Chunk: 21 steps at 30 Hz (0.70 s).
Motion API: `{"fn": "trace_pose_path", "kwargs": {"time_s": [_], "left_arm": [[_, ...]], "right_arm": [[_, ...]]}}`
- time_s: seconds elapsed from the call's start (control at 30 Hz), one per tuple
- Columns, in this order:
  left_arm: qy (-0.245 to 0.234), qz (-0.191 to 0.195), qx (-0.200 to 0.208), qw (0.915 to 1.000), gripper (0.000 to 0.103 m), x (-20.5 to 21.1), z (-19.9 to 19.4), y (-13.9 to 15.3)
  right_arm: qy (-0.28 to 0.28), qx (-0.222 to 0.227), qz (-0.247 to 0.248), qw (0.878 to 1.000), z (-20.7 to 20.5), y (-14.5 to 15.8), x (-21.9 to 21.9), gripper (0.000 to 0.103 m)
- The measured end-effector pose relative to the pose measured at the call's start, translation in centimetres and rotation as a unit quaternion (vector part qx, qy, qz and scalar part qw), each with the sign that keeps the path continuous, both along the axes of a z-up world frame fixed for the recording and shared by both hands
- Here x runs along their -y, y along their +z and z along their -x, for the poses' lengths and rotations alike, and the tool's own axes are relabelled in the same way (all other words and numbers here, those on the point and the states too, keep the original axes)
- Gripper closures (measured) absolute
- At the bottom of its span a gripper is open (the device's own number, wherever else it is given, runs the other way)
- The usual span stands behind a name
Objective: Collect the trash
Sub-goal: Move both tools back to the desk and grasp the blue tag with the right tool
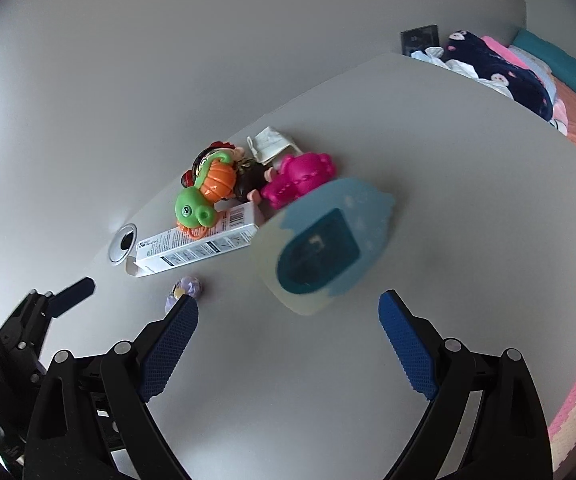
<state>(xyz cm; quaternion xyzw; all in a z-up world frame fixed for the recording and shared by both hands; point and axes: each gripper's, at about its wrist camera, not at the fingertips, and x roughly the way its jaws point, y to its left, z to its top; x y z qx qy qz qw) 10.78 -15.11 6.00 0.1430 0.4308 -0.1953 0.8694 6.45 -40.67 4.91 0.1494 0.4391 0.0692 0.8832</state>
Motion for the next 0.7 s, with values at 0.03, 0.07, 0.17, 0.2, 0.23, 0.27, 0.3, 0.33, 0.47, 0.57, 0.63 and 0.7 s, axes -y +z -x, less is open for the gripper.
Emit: {"fn": "trace_pose_path", "kwargs": {"time_s": [0.03,0.07,0.17,0.2,0.23,0.27,0.3,0.33,0.47,0.57,0.63,0.7], "left_arm": [[0.001,-0.002,-0.001,1.0000,0.006,-0.3,-0.4,-0.1],[0.001,-0.003,-0.003,1.0000,0.006,-0.6,-1.0,-0.3],[-0.004,0.000,-0.010,0.9999,0.006,-0.5,-2.7,-0.5],[-0.008,0.001,-0.012,0.9999,0.006,-0.4,-3.2,-0.6],[-0.012,0.000,-0.012,0.9999,0.006,-0.3,-3.6,-0.6],[-0.020,-0.004,-0.011,0.9997,0.006,-0.1,-4.3,-0.6],[-0.026,-0.007,-0.010,0.9996,0.006,0.1,-4.7,-0.6],[-0.031,-0.011,-0.010,0.9994,0.006,0.4,-5.1,-0.7],[-0.061,-0.023,-0.023,0.9976,0.006,1.8,-7.2,-1.7],[-0.073,-0.034,-0.036,0.9961,0.006,2.6,-8.3,-2.9],[-0.075,-0.035,-0.045,0.9955,0.006,2.8,-8.8,-3.5],[-0.075,-0.030,-0.057,0.9951,0.006,3.0,-9.2,-4.1]], "right_arm": [[-0.002,0.000,0.012,1.000,-0.4,-0.1,-0.6,0.011],[-0.006,0.000,0.027,1.000,-0.9,-0.3,-1.2,0.011],[-0.019,0.000,0.065,0.998,-2.1,-0.6,-2.2,0.011],[-0.025,-0.001,0.076,0.997,-2.5,-0.8,-2.4,0.011],[-0.031,-0.002,0.087,0.996,-2.8,-0.9,-2.7,0.011],[-0.036,-0.002,0.097,0.995,-3.2,-1.0,-2.8,0.011],[-0.040,-0.001,0.103,0.994,-3.4,-1.1,-2.9,0.011],[-0.045,0.001,0.113,0.993,-3.7,-1.3,-2.9,0.011],[-0.050,-0.007,0.123,0.991,-4.6,-2.0,-2.1,0.024],[-0.039,-0.033,0.089,0.995,-5.2,-3.0,-0.8,0.053],[-0.040,-0.036,0.066,0.996,-5.1,-3.4,0.4,0.055],[-0.045,-0.032,0.054,0.997,-4.8,-3.4,1.3,0.060]]}}
